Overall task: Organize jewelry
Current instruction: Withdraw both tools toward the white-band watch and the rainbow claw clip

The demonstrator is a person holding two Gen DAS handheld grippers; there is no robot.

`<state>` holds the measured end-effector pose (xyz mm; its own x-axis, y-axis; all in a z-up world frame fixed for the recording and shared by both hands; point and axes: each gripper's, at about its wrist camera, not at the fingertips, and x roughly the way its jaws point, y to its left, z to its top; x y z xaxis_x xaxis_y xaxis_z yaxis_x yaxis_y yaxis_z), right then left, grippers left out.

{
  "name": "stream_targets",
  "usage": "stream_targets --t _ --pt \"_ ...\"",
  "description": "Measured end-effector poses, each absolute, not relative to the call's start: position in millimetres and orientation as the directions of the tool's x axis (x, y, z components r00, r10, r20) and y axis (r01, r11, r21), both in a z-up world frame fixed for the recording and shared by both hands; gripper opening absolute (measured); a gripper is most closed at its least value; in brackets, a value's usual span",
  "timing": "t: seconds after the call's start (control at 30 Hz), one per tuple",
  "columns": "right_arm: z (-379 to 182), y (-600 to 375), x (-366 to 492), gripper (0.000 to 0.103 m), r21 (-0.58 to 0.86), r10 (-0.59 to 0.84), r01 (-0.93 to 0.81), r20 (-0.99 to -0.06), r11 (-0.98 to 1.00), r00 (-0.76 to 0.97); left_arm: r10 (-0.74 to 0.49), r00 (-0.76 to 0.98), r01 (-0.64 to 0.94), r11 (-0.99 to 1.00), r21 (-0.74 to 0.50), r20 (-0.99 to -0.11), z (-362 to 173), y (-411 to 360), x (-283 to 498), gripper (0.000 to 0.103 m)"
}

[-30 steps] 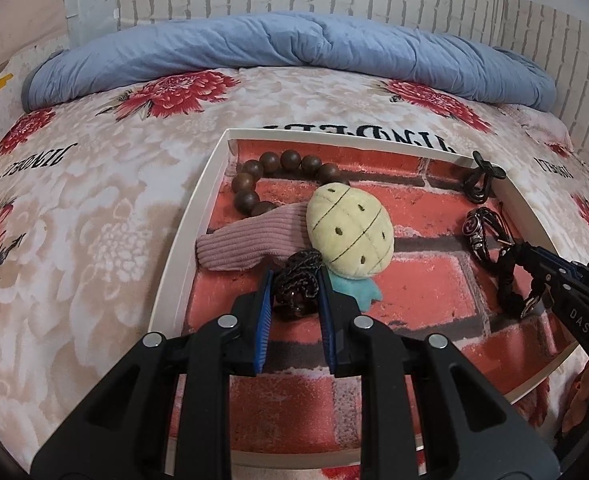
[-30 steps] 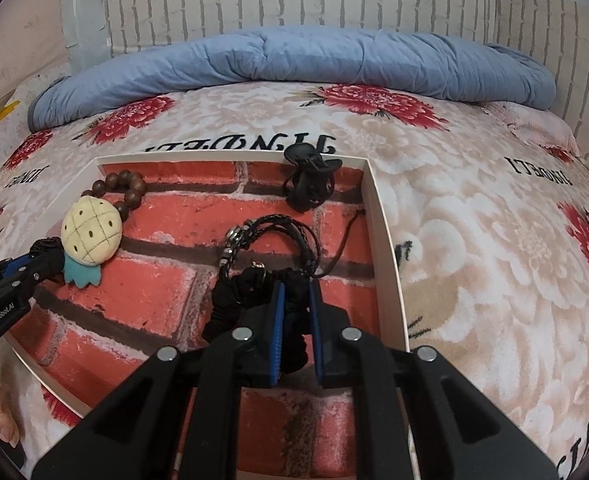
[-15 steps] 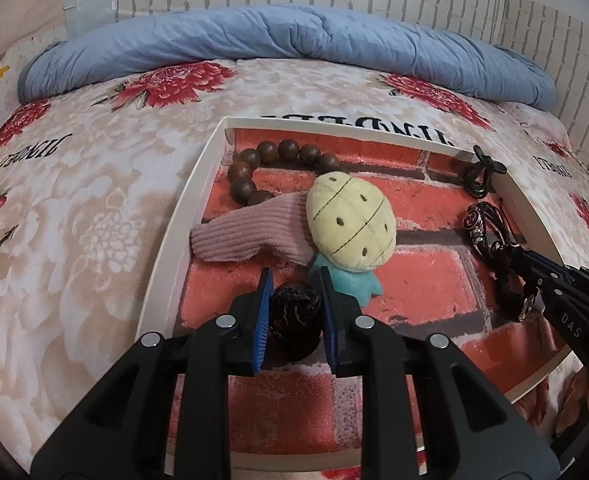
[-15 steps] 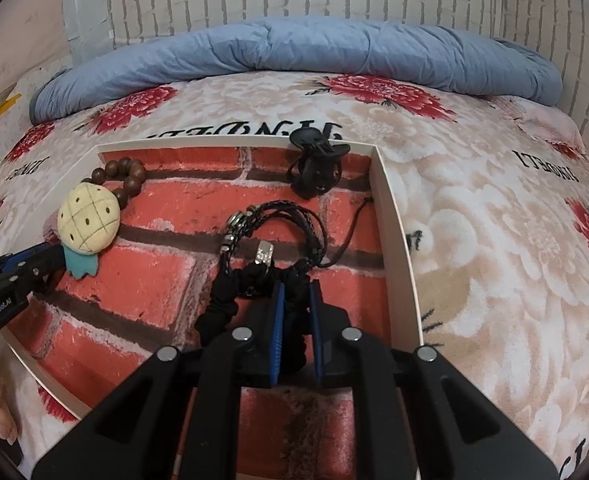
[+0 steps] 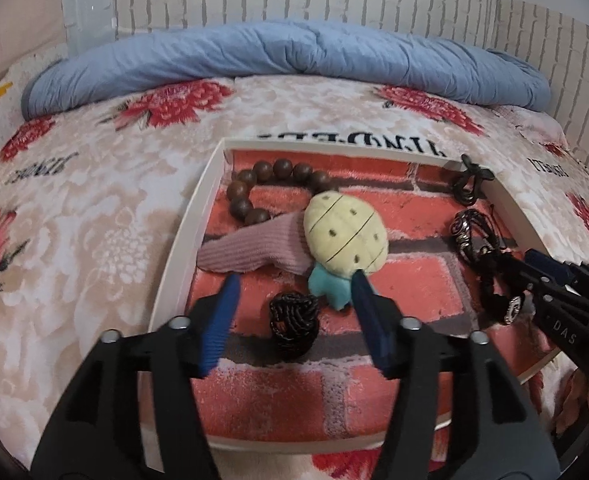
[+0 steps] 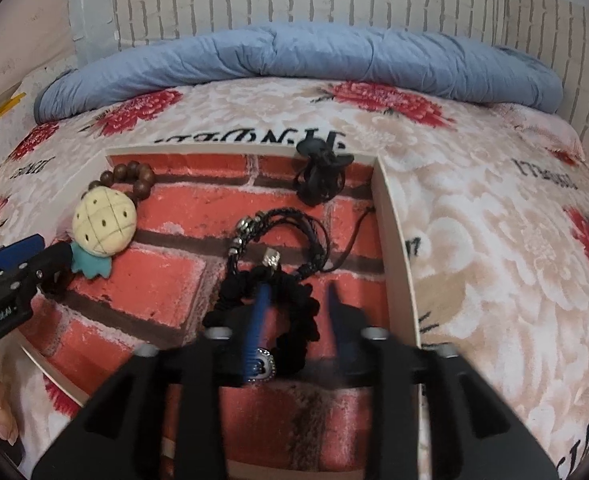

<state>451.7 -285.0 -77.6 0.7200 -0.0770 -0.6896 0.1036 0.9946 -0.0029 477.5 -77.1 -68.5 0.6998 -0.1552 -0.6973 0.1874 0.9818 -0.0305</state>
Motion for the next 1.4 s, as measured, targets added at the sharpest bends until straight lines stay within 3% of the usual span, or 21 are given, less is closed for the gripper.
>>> stream_targets --t 0.1,0.17,0.23,0.37,0.63,0.93,1.4 --pt "-68 -285 445 0.060 0.012 -0.066 0.099 -0.660 0.995 0.748 -0.140 0.723 0.184 0.983 -0.006 -0.677 -61 -80 471 0.083" --pt "-61 -285 439 0.076 0.007 -0.076 0.104 -0.636 0.995 0.768 -0.125 0.744 0.176 0.984 0.012 -0.656 -53 -80 466 0.089" --pt "-55 -283 437 0.084 -0.012 -0.097 0.114 -0.620 0.993 0.779 -0.125 0.755 0.176 0.984 0.016 -0.644 -48 -79 462 0.096" --pt "-50 -280 431 0.092 -0.050 -0.133 0.128 -0.599 0.990 0.789 -0.117 0.768 0.174 0.984 0.029 -0.630 -41 -80 455 0.098" --pt "-41 -270 415 0.093 -0.112 -0.177 0.137 -0.576 0.984 0.798 -0.097 0.784 0.157 0.987 0.044 -0.613 -28 -75 437 0.098" --pt "-27 -257 356 0.093 -0.079 -0.142 0.118 -0.557 0.990 0.818 -0.088 0.778 0.130 0.991 0.022 -0.621 -9 -53 396 0.098" --pt "-57 -245 277 0.093 -0.052 -0.122 0.116 -0.631 0.992 0.766 -0.003 0.751 0.093 0.990 0.102 -0.660 -36 -2 308 0.098"
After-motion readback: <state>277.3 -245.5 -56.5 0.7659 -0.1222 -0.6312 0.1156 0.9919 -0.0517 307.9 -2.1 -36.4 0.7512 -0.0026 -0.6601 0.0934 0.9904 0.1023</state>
